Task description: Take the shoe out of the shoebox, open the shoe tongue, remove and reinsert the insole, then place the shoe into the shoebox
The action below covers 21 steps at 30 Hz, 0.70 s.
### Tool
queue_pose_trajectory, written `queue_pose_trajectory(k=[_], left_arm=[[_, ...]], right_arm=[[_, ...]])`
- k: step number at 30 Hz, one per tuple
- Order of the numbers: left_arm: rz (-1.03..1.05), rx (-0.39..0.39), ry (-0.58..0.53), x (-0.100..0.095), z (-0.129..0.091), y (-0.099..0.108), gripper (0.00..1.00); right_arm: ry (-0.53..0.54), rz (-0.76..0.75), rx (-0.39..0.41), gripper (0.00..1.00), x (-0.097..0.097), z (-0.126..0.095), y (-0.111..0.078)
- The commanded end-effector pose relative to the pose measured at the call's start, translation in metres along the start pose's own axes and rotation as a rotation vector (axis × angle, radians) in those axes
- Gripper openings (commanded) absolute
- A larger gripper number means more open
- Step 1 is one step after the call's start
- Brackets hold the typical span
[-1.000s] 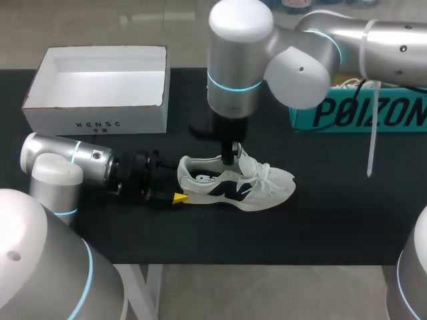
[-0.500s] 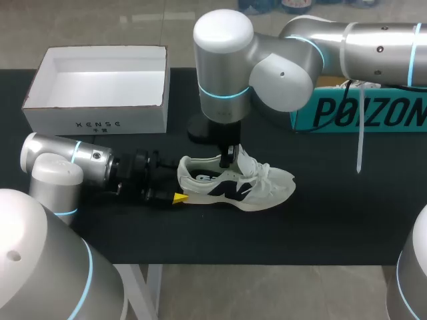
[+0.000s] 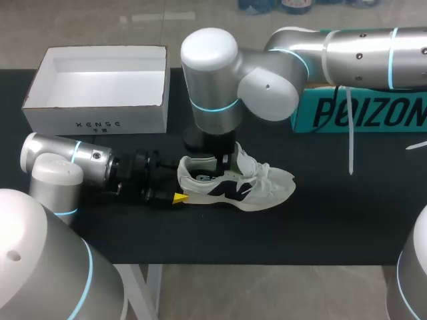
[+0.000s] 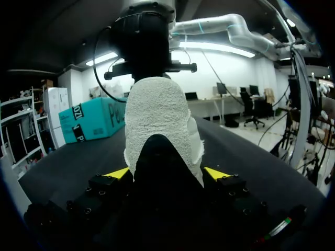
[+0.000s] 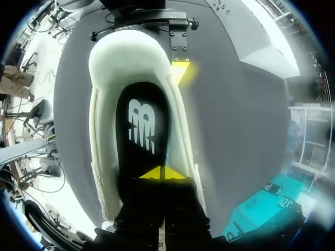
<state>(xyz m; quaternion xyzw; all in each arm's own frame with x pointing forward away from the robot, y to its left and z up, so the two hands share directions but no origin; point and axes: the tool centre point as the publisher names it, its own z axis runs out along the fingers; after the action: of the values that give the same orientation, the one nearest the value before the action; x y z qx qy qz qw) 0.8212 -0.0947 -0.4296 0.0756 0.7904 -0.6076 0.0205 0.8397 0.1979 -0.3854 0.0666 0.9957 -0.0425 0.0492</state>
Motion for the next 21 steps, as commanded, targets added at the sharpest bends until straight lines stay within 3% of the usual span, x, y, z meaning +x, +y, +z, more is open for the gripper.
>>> queue_pose_trajectory(k=[1,9,10,11,16,18,21], left_arm=[[0.001,-0.003,-0.001,0.0009,0.0007,0.0002,0.00],[0.001,-0.003,-0.001,0.0009,0.0007,0.0002,0.00],[0.001,-0.003,-0.001,0.0009,0.0007,0.0002,0.00],[0.001,-0.003,-0.001,0.0009,0.0007,0.0002,0.00],[0.001,-0.003,-0.001,0.0009,0.0007,0.0002,0.00],[0.001,-0.003,-0.001,0.0009,0.0007,0.0002,0.00],[0.001,-0.003,-0.001,0.0009,0.0007,0.0002,0.00]], right_arm=[[0.001,0.004,0.002,0.00,-0.0009,0.0071,0.0007],[-0.006,0.027,0.012,0.00,-0.0054,0.0070,-0.0062],[-0.006,0.030,0.013,0.05,-0.0056,0.0068,-0.0066],[-0.006,0.032,0.013,0.25,-0.0059,0.0066,-0.0071],[-0.006,0.038,0.014,0.35,-0.0066,0.0062,-0.0082],[-0.005,0.038,0.014,0.44,-0.0068,0.0062,-0.0083],[-0.005,0.039,0.014,0.45,-0.0076,0.0063,-0.0079]])
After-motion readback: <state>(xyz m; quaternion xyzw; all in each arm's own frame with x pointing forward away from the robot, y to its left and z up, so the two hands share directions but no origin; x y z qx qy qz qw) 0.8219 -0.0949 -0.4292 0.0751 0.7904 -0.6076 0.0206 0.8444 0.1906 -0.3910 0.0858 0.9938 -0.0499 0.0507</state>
